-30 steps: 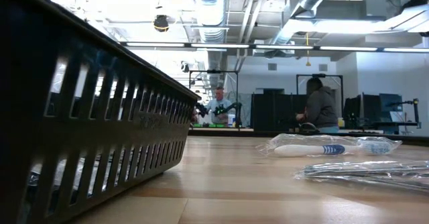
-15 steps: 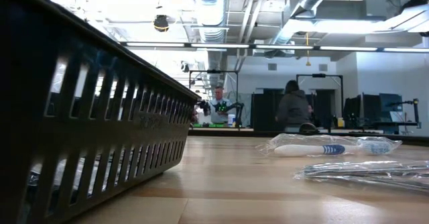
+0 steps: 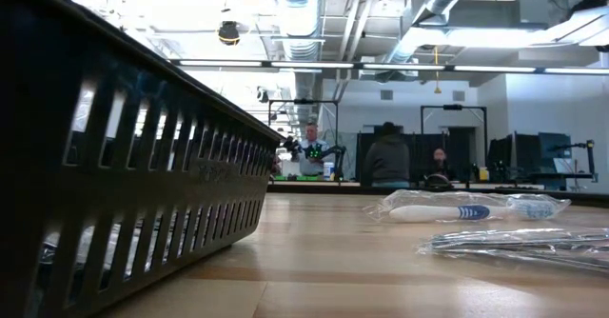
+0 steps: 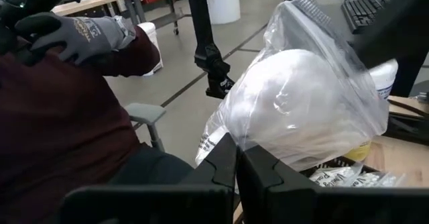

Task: Pick & Place Travel size toiletries
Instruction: Put the cotton pack into the left black bin

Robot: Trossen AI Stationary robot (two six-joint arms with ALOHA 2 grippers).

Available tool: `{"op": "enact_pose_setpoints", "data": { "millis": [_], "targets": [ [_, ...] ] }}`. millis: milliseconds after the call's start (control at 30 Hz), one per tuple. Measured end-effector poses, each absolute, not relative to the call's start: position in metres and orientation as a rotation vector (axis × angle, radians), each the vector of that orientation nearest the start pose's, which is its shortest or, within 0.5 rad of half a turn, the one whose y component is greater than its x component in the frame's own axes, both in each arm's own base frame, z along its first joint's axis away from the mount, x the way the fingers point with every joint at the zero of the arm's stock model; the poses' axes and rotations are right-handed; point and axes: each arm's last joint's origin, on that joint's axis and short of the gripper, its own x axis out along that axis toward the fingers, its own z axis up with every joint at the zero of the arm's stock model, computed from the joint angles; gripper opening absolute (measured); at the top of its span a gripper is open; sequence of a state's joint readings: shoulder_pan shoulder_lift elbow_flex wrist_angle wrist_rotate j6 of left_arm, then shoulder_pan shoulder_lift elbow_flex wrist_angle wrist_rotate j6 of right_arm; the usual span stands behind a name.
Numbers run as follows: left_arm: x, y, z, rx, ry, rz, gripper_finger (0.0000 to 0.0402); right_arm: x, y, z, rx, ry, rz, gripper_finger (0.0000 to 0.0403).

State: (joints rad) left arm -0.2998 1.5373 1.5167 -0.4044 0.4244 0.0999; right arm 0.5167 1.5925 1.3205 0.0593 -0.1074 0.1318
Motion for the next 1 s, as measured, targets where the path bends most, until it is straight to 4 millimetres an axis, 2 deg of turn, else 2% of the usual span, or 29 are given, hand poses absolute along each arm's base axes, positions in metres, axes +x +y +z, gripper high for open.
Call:
{"op": "enact_pose_setpoints", "data": {
  "millis": [367,667,833,1000],
  "targets": [
    [0.321,-0.132,0.383,0.079,0.380,-0.792,0.0177,0.322,0.186,0.339,0.083,0.253,0.604,0.0000],
    [0.321,-0.134,0.385,0.081,0.349,-0.795,0.0177,0.324,0.184,0.339,0.084,0.254,0.597,0.0000],
    [0.328,-0.136,0.377,0.078,0.370,-0.792,0.0176,0.325,0.180,0.338,0.083,0.263,0.585,0.0000],
    [0.332,-0.137,0.373,0.071,0.384,-0.786,0.0140,0.325,0.180,0.337,0.086,0.271,0.582,0.0000]
  ]
}}
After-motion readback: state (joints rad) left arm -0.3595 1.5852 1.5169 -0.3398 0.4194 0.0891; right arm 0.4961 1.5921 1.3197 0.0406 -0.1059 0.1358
